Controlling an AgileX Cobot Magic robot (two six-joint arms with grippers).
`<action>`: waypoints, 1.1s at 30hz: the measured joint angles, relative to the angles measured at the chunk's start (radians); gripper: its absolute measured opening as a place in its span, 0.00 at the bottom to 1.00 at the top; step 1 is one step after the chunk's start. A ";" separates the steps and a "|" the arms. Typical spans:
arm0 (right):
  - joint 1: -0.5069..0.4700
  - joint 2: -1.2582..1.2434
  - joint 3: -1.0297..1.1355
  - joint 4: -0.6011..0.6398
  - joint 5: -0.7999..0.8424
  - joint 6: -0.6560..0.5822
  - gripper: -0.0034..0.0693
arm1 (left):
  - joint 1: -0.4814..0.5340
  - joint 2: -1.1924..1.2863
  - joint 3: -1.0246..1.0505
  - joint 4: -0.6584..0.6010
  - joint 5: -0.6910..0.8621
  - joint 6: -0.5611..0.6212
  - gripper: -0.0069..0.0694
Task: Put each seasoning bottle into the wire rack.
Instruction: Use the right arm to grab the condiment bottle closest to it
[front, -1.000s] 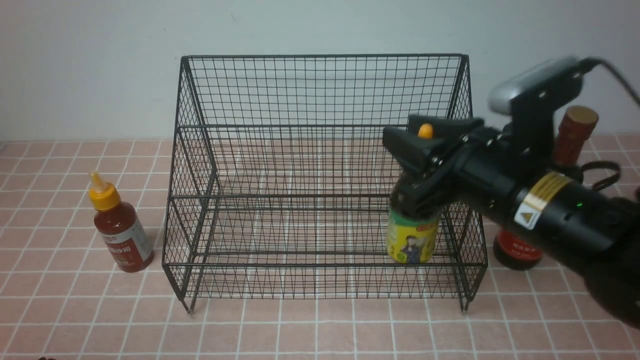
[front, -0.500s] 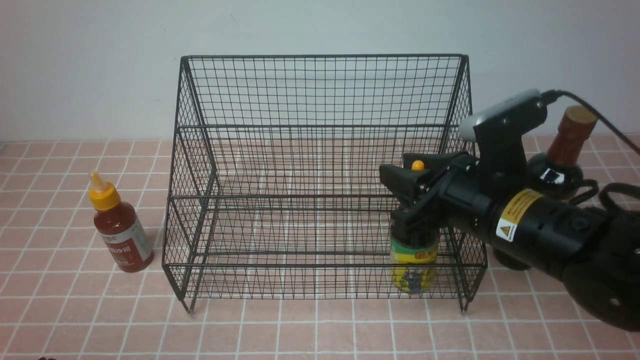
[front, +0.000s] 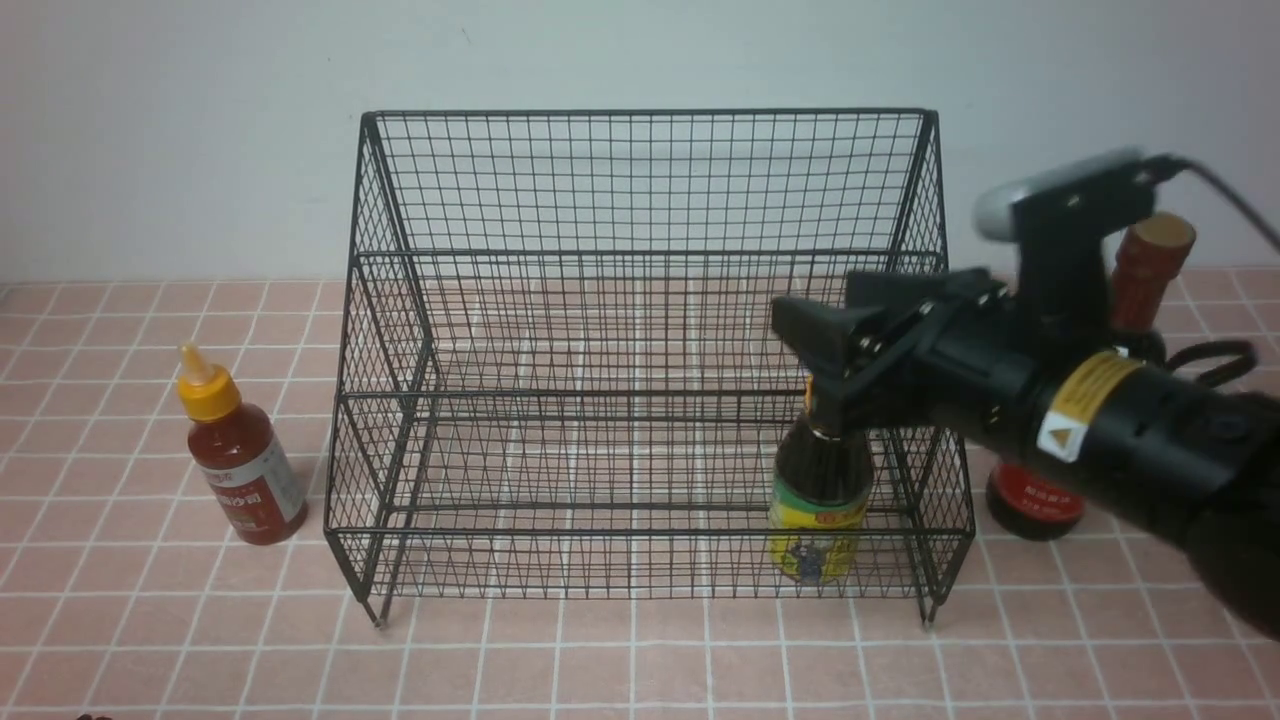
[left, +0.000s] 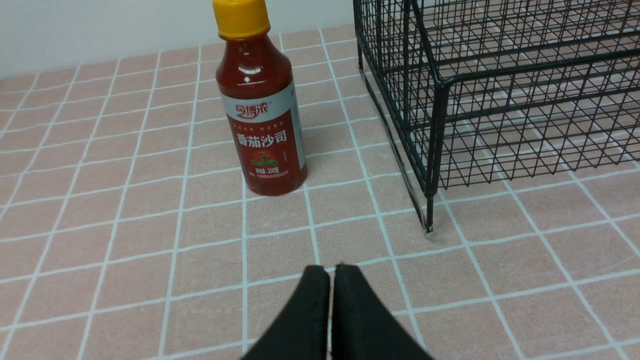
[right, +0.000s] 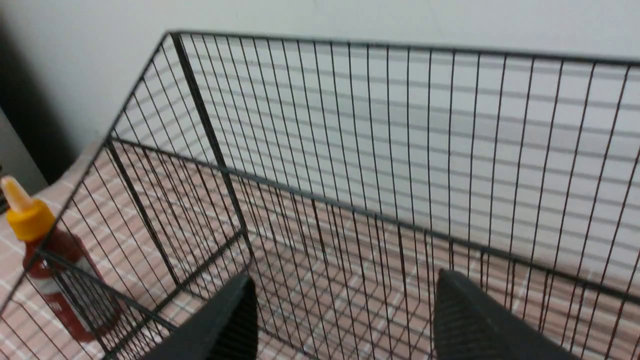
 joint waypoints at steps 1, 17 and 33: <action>0.000 -0.017 0.000 0.001 0.004 -0.002 0.66 | 0.000 0.000 0.000 0.000 0.000 0.000 0.08; -0.369 -0.346 0.003 0.037 0.185 -0.228 0.68 | 0.000 0.000 0.000 0.000 0.000 0.000 0.08; -0.439 -0.119 0.111 0.110 -0.096 -0.181 0.68 | 0.000 0.000 0.000 0.000 0.000 0.000 0.08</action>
